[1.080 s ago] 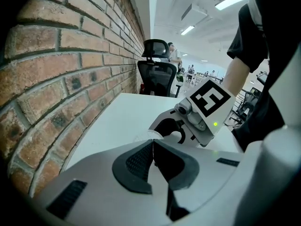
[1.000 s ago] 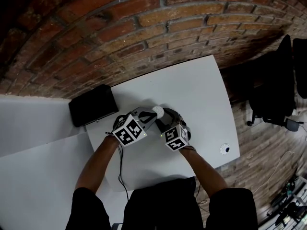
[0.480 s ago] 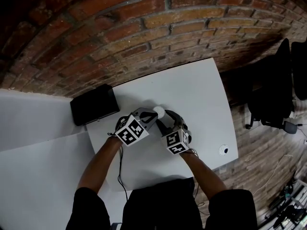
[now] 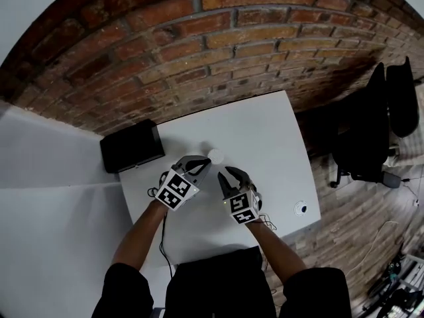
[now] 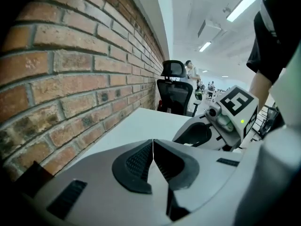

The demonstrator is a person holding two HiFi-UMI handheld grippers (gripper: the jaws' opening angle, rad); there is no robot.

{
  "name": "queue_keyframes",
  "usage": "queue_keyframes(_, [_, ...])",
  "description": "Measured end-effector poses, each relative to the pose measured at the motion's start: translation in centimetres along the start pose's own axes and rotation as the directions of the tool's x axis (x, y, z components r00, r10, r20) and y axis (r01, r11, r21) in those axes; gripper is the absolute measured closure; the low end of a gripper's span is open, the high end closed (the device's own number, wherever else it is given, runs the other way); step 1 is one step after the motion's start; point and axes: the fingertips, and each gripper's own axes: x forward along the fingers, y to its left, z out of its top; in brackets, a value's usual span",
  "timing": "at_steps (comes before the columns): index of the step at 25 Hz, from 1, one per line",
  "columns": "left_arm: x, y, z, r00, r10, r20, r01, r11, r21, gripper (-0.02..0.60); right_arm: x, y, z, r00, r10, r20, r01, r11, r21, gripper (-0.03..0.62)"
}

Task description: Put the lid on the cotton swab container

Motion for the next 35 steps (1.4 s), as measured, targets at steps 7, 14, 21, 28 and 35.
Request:
queue_keyframes(7, [-4.7,-3.1,0.5,0.992,0.091,0.092,-0.093,0.996,0.019,0.568,-5.3,4.3,-0.3,1.0,0.002,0.027,-0.002,1.0,0.002,0.565])
queue_keyframes(14, [-8.1,-5.7,0.5,0.974,0.172,0.149,-0.158,0.982,-0.102,0.568,-9.4,5.0,0.5,0.998,-0.039,0.055,0.036,0.998,0.043,0.566])
queue_keyframes(21, [-10.6,-10.4,0.0,0.938,0.293,0.184,-0.263,0.949,-0.172,0.567,-12.4,6.3,2.2,0.993,-0.01,0.121,0.011,1.0,-0.01,0.566])
queue_keyframes(28, [-12.9,-15.4,-0.2,0.904,0.385,0.187,-0.358,0.919,-0.163,0.568,-18.4,8.0,0.7,0.988,0.043,0.151,-0.034,0.997,-0.063,0.571])
queue_keyframes(35, [-16.3,-21.0,0.0,0.851,0.474,0.227,-0.434,0.877,-0.207,0.568,-25.9,9.3,0.6,0.969,0.05,0.244,-0.038,0.998,-0.054,0.571])
